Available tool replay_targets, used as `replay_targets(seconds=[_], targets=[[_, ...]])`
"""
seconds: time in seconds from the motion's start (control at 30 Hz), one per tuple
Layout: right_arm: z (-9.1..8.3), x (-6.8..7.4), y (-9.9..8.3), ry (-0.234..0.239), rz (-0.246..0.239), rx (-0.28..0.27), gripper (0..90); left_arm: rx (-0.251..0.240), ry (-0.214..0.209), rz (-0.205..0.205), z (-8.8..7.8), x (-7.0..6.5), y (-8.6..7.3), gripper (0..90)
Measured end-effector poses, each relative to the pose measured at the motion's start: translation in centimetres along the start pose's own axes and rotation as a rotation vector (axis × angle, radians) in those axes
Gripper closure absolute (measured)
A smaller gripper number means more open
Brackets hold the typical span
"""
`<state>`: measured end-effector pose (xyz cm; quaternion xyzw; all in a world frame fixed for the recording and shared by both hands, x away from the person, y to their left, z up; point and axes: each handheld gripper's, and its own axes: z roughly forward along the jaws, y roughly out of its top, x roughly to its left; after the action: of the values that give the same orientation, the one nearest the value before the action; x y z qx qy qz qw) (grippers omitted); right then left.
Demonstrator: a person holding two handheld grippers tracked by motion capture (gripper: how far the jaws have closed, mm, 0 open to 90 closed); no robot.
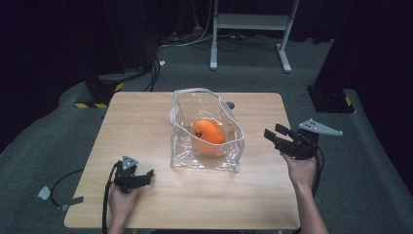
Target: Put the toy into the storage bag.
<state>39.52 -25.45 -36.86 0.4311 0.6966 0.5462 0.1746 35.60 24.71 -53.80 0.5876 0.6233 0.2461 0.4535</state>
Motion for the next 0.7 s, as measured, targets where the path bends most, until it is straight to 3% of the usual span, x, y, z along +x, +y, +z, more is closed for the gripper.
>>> replay_targets(seconds=[0.7], targets=[[-0.9, -0.9, -2.7, -0.026, 0.044, -0.021, 42.0, 0.001, 0.0, 0.001, 0.0, 0.0, 0.0, 18.2]])
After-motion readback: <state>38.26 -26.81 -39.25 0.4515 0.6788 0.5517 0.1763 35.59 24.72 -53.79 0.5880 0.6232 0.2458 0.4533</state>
